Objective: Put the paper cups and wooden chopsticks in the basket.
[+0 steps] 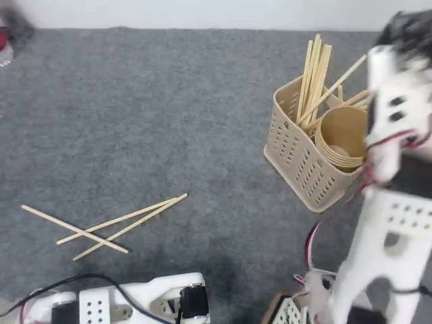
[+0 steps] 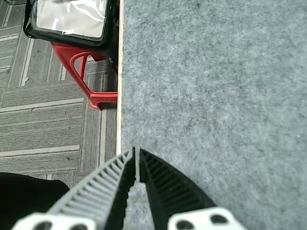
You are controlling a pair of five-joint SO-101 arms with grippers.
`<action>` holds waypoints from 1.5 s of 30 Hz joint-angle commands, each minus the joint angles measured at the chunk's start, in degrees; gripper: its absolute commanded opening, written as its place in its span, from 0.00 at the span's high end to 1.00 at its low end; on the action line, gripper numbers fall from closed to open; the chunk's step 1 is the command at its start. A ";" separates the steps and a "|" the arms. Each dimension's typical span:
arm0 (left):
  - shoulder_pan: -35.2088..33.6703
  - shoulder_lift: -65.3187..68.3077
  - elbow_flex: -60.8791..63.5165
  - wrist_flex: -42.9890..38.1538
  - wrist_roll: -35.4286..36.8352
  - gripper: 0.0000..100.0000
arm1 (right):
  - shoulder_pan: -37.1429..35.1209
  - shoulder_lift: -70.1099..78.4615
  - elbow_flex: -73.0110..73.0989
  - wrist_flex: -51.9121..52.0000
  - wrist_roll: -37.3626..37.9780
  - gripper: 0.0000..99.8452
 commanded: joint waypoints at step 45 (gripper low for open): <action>12.92 -0.53 -0.57 2.11 -12.04 0.99 | -10.59 -1.80 -30.86 56.40 -2.11 0.99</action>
